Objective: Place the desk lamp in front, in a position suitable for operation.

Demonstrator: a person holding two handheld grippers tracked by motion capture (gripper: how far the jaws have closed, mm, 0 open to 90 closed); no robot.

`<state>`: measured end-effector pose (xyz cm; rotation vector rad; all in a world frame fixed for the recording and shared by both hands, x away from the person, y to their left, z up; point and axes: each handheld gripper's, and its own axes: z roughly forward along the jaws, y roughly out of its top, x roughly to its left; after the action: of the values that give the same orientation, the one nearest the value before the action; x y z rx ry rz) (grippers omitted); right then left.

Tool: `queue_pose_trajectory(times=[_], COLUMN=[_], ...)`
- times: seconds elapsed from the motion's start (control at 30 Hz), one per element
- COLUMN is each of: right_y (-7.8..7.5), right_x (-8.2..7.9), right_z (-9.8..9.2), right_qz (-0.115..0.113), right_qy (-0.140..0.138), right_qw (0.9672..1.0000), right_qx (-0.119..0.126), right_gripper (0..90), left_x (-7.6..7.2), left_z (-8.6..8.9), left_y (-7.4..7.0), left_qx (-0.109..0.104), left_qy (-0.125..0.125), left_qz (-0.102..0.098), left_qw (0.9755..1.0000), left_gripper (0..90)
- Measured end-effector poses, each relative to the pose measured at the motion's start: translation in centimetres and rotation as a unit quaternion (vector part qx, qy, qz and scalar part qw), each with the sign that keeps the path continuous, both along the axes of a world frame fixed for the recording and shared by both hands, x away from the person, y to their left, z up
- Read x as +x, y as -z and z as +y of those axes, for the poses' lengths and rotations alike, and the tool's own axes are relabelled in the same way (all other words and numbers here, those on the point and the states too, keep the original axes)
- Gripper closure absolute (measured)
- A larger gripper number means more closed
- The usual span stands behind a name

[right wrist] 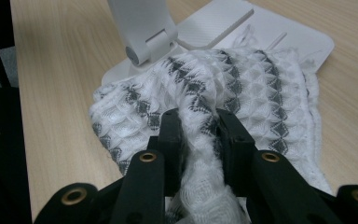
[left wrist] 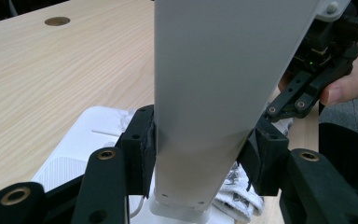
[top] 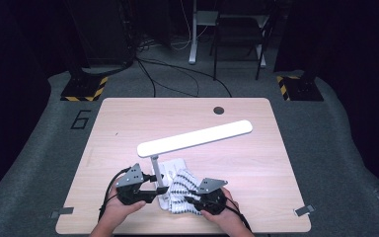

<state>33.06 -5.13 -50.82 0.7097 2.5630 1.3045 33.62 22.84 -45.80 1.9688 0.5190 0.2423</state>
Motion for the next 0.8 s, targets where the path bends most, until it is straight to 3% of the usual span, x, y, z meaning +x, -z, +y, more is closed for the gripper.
queue_pose_trajectory(times=[0.47,0.8], right_y=[0.6,0.3], right_x=[1.6,3.6], right_z=[-0.2,0.4], right_qz=[0.023,0.024], right_qy=[0.020,0.027], right_qw=[0.9995,0.9993], right_qx=[-0.002,-0.014], right_gripper=[74.6,74.6], left_x=[0.0,0.0], left_z=[-0.1,-0.1], left_y=[0.1,0.1], left_qx=[-0.004,-0.005], left_qy=[-0.004,-0.002], left_qz=[-0.004,-0.003], left_qw=[1.0000,1.0000], left_gripper=[51.5,51.5])
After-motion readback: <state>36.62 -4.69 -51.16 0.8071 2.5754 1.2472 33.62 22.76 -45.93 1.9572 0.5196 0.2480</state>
